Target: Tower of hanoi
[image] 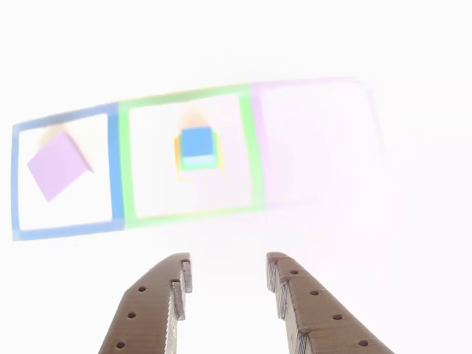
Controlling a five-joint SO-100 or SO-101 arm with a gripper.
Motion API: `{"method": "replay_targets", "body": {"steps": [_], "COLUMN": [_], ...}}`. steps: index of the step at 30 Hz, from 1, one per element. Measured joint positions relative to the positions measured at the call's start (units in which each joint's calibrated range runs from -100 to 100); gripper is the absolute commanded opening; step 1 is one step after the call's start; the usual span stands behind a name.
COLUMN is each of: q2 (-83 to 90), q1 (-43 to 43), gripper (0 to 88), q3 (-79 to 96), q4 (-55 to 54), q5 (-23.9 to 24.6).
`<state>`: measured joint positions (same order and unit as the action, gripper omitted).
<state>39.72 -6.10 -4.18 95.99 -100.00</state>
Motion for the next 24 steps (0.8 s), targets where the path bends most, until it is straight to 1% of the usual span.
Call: {"method": "replay_targets", "body": {"steps": [1, 5, 7, 9, 13, 17, 24], "q2": [0.59, 3.46, 5.15, 6.67, 7.94, 7.94, 0.17], "q1": [-0.49, -0.74, -0.49, -0.65, -0.98, -0.98, -0.98], "gripper": [16.7, 22.3, 25.2, 26.0, 26.6, 26.6, 26.5], "q3": [1.57, 10.44, 16.62, 23.59, 39.34, 55.27, 70.32], "q4": [-0.72, -6.82, -11.72, -18.14, -34.59, -55.3, -83.87], "q5": [0.0, 0.0, 0.0, 0.0, 0.0, 0.0, 0.0]}}
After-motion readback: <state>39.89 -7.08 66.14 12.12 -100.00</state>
